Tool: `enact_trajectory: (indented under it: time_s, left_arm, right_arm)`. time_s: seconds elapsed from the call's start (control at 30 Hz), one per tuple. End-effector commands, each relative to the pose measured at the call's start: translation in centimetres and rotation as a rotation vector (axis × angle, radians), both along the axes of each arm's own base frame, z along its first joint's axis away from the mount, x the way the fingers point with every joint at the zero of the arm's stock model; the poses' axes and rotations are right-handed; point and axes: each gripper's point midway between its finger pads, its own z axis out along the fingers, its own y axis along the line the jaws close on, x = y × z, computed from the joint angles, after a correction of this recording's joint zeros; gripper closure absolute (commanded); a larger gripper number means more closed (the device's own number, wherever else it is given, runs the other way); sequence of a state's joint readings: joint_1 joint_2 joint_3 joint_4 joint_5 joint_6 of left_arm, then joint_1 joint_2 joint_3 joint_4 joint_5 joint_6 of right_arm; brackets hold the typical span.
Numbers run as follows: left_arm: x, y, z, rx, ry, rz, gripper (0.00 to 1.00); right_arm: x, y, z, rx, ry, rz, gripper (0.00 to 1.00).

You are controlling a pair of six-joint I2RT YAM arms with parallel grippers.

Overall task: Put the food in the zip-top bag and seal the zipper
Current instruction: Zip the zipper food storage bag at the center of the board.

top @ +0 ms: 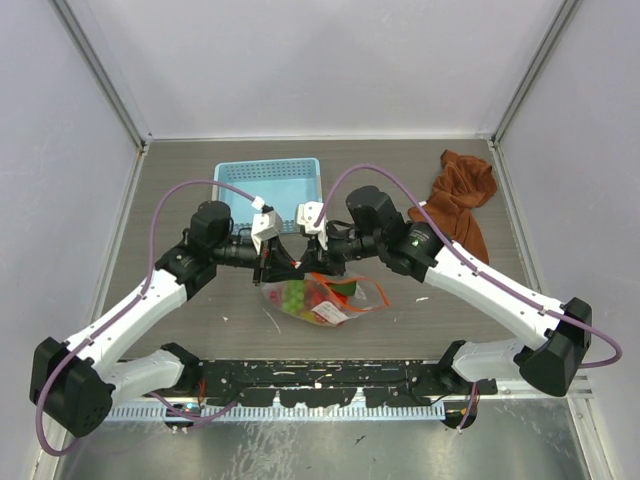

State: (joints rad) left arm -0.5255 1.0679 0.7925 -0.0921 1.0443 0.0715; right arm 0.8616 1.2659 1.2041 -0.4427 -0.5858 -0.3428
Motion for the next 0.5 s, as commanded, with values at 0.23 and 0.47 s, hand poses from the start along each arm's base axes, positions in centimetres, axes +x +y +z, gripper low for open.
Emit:
enact_trajectory:
  time_s: [0.23,0.47]
  left_arm:
    - [1.3,0.3,2.1,-0.007,-0.119,0.082,1.00]
    - [2.5,1.0,2.6,0.006,-0.161,0.181,1.00]
  right_arm:
    - [0.4,-0.8,1.3,-0.001,-0.042,-0.032,1.00]
    - [0.2,-2.3,-0.4,-0.078,-0.014,-0.074,1.00]
